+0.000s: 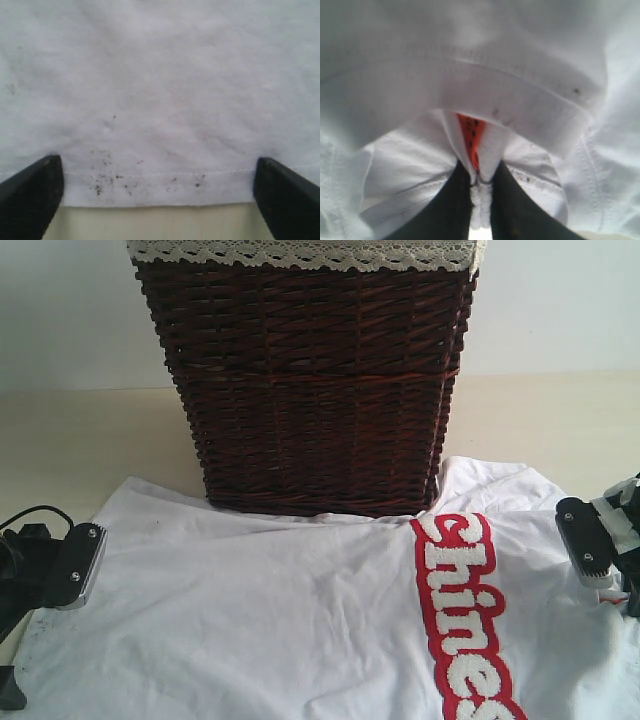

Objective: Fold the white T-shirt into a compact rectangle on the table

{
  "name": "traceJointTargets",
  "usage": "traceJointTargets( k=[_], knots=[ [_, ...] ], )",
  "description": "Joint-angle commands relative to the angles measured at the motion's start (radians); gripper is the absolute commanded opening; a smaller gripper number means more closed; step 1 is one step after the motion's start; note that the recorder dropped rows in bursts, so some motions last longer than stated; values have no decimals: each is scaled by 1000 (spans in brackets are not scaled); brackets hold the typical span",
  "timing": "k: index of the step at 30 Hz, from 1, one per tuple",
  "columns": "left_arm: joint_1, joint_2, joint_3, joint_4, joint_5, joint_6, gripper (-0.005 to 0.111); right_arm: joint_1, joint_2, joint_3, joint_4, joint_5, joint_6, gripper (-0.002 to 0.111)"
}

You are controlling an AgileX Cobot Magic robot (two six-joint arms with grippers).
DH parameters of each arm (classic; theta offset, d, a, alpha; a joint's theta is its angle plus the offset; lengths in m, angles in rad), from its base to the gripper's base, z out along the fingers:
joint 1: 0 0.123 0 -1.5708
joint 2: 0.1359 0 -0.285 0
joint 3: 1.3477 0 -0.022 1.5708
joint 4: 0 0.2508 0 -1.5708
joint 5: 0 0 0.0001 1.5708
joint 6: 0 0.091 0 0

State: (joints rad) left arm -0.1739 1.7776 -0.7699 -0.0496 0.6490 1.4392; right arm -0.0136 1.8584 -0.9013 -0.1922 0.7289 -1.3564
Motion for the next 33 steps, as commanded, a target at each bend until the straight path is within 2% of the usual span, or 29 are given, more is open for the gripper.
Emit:
traceJointTargets(
  k=[1, 6, 33],
  knots=[
    [5, 21, 10, 11, -27, 0, 105, -5, 5, -3, 37, -6, -1, 0],
    [5, 21, 10, 11, -27, 0, 105, -5, 5, -3, 91, -6, -1, 0],
    [5, 21, 10, 11, -27, 0, 105, -4, 5, -3, 88, -6, -1, 0]
  ],
)
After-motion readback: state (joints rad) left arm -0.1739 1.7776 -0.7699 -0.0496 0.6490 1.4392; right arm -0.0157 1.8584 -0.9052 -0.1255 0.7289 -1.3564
